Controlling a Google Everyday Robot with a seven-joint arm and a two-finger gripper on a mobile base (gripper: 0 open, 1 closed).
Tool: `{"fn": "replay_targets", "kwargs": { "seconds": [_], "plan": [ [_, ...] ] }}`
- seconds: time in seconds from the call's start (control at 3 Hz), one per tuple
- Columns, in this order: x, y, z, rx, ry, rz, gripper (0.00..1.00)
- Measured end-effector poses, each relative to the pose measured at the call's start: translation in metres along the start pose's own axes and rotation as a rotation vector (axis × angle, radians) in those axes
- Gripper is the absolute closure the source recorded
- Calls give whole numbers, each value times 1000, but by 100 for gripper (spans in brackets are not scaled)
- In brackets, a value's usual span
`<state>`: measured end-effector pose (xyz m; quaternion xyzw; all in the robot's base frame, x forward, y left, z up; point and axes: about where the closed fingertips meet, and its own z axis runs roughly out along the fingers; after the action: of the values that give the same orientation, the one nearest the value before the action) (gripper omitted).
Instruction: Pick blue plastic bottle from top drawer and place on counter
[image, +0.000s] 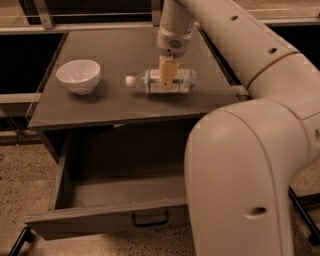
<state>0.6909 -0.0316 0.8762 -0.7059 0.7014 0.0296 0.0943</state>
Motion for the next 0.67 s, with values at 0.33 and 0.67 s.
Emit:
{"fn": "replay_targets", "kwargs": {
  "seconds": [0.33,0.67],
  "plan": [
    [-8,-23,-1,15,-58,85,76],
    [-15,-36,-4,57,-86,87,53]
  ]
}}
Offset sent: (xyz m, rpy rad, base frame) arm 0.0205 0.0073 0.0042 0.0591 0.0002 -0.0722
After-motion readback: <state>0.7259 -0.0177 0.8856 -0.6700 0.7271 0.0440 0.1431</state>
